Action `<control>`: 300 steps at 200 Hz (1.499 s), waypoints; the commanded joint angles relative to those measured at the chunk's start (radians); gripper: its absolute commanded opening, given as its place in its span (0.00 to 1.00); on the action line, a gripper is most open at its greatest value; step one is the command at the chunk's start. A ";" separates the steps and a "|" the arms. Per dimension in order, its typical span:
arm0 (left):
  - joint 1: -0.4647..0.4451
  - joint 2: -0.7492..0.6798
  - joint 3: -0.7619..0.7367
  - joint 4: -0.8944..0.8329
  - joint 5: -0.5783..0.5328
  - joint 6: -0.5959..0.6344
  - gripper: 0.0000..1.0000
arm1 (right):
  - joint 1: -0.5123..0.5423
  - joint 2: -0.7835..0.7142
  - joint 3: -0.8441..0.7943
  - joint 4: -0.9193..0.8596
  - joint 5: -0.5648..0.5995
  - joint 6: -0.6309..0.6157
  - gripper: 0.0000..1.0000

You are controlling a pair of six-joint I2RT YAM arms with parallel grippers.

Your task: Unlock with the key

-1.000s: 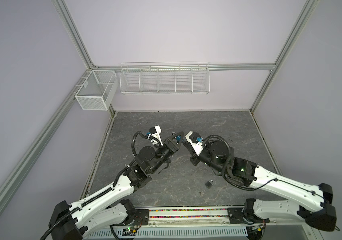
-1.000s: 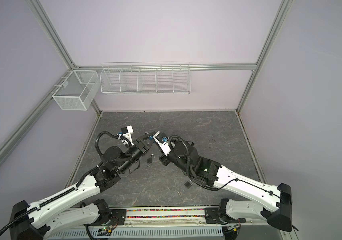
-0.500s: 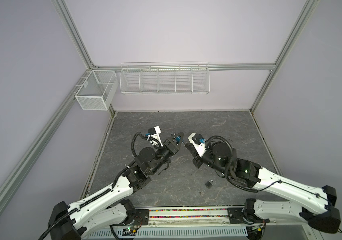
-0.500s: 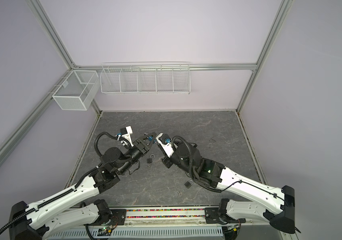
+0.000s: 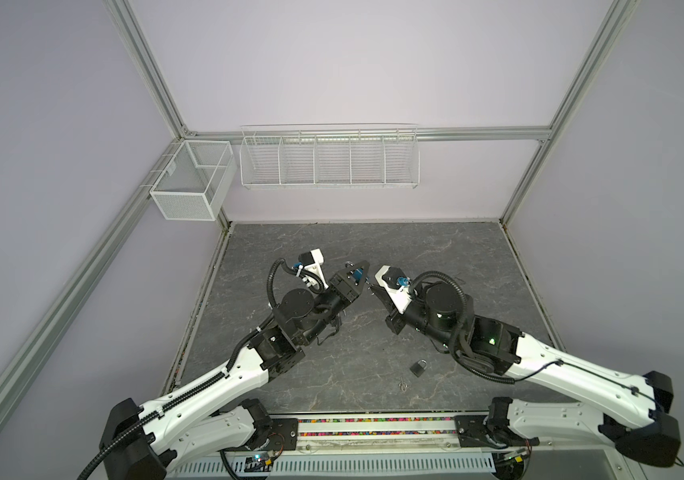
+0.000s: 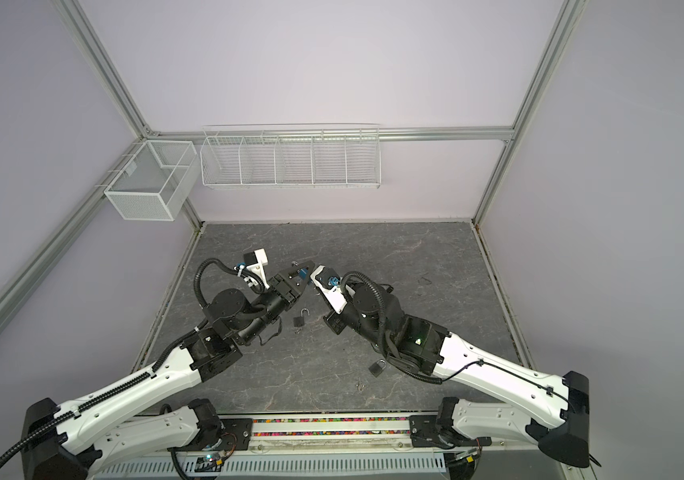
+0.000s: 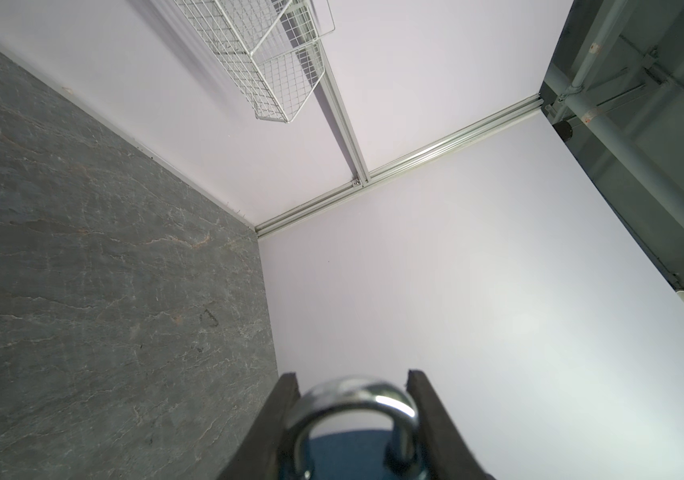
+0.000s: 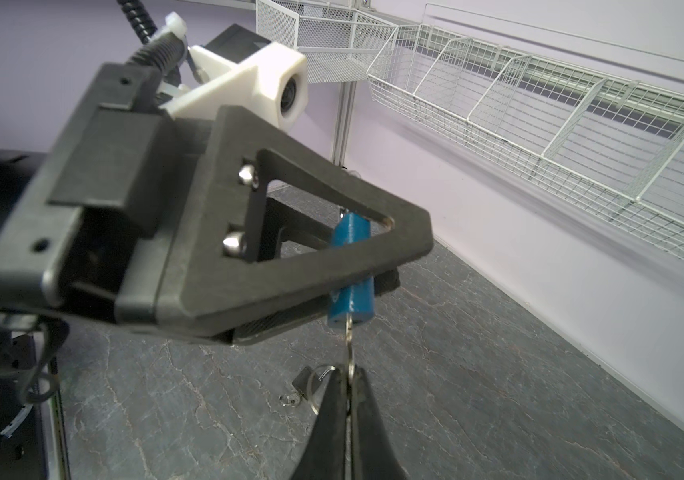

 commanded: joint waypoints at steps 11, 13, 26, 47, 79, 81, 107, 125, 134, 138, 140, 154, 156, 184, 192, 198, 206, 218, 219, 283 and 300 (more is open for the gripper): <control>-0.022 0.035 0.052 0.014 0.171 -0.122 0.00 | -0.003 0.053 0.036 0.084 -0.020 -0.099 0.07; -0.023 0.035 0.046 0.019 0.172 -0.128 0.00 | -0.003 0.055 0.039 0.086 -0.017 -0.100 0.07; -0.029 0.027 0.042 0.007 0.176 -0.130 0.00 | -0.014 0.068 0.052 0.087 -0.006 -0.104 0.07; -0.030 0.001 0.047 -0.055 0.127 -0.098 0.00 | -0.019 0.063 0.049 0.073 -0.035 -0.091 0.07; -0.028 -0.011 0.022 0.008 0.058 -0.064 0.00 | -0.018 0.044 0.048 0.030 -0.076 -0.030 0.08; -0.028 -0.011 0.026 0.005 0.058 -0.061 0.00 | -0.019 0.044 0.049 0.027 -0.076 -0.028 0.09; -0.027 -0.006 0.052 -0.007 0.041 -0.029 0.00 | -0.018 0.037 0.042 0.007 -0.079 -0.011 0.19; -0.027 -0.012 0.062 -0.008 0.033 -0.015 0.00 | -0.019 0.036 0.040 0.005 -0.080 -0.009 0.16; -0.027 -0.012 0.065 -0.010 0.032 -0.013 0.00 | -0.019 0.038 0.042 0.001 -0.072 -0.010 0.07; -0.027 -0.012 0.066 -0.010 0.030 -0.013 0.00 | -0.018 0.038 0.043 -0.001 -0.069 -0.008 0.07; -0.027 -0.014 0.066 -0.010 0.029 -0.011 0.00 | -0.019 0.037 0.043 -0.002 -0.068 -0.007 0.07; -0.027 -0.020 0.065 -0.016 0.017 -0.009 0.00 | -0.020 0.031 0.042 -0.004 -0.067 -0.002 0.07; -0.027 -0.020 0.065 -0.017 0.016 -0.009 0.00 | -0.019 0.030 0.041 -0.004 -0.067 -0.001 0.07; -0.027 -0.023 0.050 0.016 0.016 0.006 0.00 | -0.024 0.014 0.053 -0.005 -0.072 0.067 0.07; -0.027 -0.020 0.038 0.037 0.022 0.006 0.00 | -0.033 0.007 0.055 0.000 -0.104 0.117 0.06; -0.027 -0.019 0.029 0.053 0.027 0.003 0.00 | -0.041 -0.001 0.053 0.012 -0.145 0.152 0.07; -0.027 -0.017 0.021 0.064 0.037 -0.003 0.00 | -0.045 -0.013 0.049 0.035 -0.176 0.200 0.06; -0.027 -0.016 0.005 0.086 0.053 -0.004 0.00 | -0.055 -0.033 0.041 0.079 -0.235 0.272 0.07; -0.027 -0.016 0.004 0.088 0.055 -0.004 0.00 | -0.057 -0.035 0.039 0.083 -0.240 0.279 0.07; 0.046 -0.047 -0.107 0.101 0.128 -0.061 0.00 | -0.108 -0.090 0.038 0.212 -0.475 0.564 0.06; 0.050 -0.049 -0.102 0.099 0.148 -0.046 0.00 | -0.111 -0.093 0.047 0.185 -0.449 0.611 0.06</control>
